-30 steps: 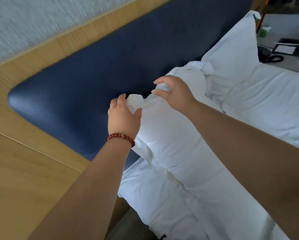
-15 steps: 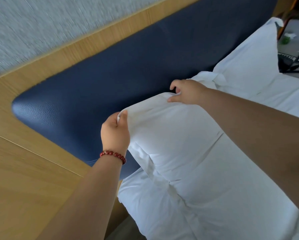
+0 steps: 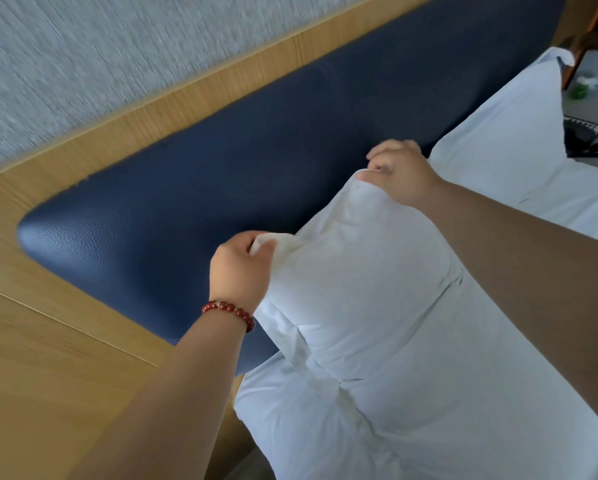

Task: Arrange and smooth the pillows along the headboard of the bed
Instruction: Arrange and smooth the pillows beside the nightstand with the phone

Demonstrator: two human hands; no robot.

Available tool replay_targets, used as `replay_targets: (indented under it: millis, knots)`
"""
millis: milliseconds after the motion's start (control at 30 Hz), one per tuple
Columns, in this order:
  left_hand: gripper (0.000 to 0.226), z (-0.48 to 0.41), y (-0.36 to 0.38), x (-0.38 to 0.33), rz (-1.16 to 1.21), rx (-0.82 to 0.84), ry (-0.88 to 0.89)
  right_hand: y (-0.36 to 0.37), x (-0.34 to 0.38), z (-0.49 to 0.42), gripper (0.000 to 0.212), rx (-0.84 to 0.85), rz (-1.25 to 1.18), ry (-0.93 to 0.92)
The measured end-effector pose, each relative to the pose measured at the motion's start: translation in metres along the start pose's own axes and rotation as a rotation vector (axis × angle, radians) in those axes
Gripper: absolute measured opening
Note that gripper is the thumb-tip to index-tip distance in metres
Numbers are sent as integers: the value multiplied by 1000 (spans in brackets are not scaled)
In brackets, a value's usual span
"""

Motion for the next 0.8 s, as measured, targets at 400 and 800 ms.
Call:
replay_targets:
  millis: [400,800]
  knots:
    - [27,13,1,53,86,-38,-446,18,-18,-17,34,-5,170,170]
    - [22,15,-3,-61,-279,-157,490,-18,-66,-17,26,-127,-204,217]
Point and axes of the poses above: each hand's wrist, its own z-axis away from the middle knuckle, its own y-axis out of the palm, x = y × z, the point moved 7 cm from there along -z, towards the middle knuckle, and after that the axes turned 13 degrees about y, right-handed, at the moved point
